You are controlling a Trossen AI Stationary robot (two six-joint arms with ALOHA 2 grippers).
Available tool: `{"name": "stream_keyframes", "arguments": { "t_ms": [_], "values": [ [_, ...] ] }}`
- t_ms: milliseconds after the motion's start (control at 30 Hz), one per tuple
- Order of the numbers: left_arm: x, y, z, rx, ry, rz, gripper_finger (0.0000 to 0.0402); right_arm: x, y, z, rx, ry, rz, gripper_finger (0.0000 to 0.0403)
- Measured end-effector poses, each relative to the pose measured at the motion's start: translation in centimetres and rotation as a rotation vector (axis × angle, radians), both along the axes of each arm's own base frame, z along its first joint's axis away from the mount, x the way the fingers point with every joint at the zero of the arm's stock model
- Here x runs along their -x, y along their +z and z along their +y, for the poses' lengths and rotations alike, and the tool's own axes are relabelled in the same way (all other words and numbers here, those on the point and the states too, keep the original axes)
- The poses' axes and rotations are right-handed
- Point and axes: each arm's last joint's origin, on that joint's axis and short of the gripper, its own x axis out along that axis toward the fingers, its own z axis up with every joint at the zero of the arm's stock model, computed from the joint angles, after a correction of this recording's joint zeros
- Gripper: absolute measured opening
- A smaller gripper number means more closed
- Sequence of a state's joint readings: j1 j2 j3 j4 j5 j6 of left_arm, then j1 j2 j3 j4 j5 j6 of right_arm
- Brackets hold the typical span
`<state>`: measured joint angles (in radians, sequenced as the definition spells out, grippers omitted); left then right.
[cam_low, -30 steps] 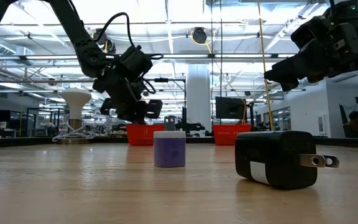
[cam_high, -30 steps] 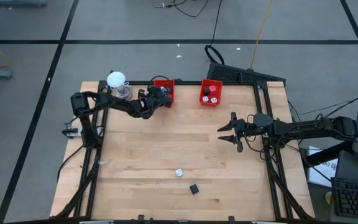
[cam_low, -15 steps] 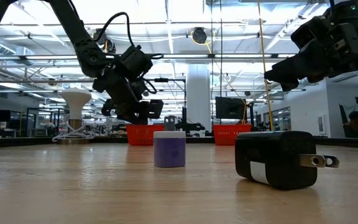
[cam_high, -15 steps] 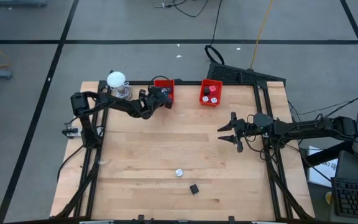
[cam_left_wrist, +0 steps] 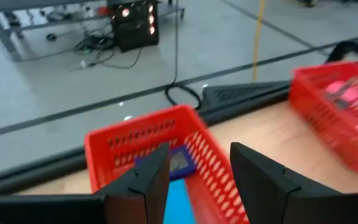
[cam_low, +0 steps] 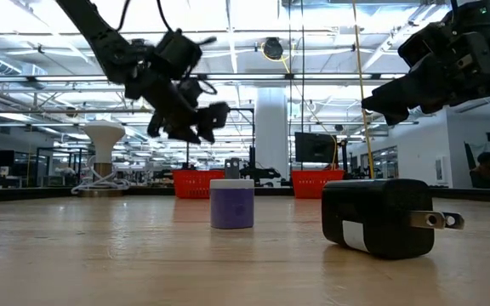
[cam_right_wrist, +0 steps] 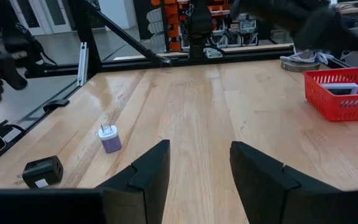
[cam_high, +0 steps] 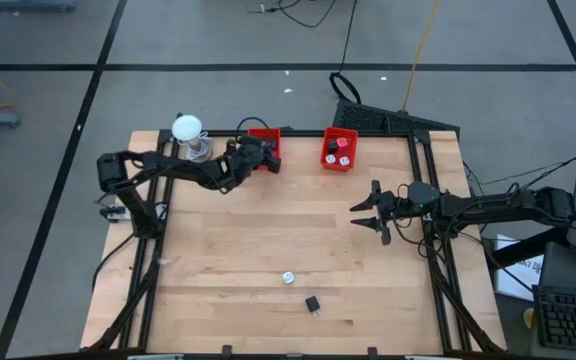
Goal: Pick & Place Office items
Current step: Put the black charger adapter into the right red basket
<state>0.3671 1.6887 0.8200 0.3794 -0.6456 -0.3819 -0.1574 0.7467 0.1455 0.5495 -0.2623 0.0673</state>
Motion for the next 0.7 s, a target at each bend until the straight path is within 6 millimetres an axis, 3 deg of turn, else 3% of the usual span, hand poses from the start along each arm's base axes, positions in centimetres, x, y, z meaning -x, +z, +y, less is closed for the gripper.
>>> {"name": "stream_keyframes", "arguments": {
  "t_ms": [333,533,700],
  "values": [
    [-0.1,4.5,-3.2,0.033,-0.286,-0.160,0.0183,0.0,0.0,0.0,-0.011,-0.002,-0.001,0.0155],
    [-0.9,4.8,-5.4,0.088,-0.484,-0.201,0.0171,-0.4,0.1,0.7,-0.047,0.043,-0.021,0.0155],
    [-1.3,4.5,-7.2,0.107,-0.552,-0.184,0.0156,-1.1,0.3,2.0,-0.043,0.128,-0.077,0.0155]
  ]
}}
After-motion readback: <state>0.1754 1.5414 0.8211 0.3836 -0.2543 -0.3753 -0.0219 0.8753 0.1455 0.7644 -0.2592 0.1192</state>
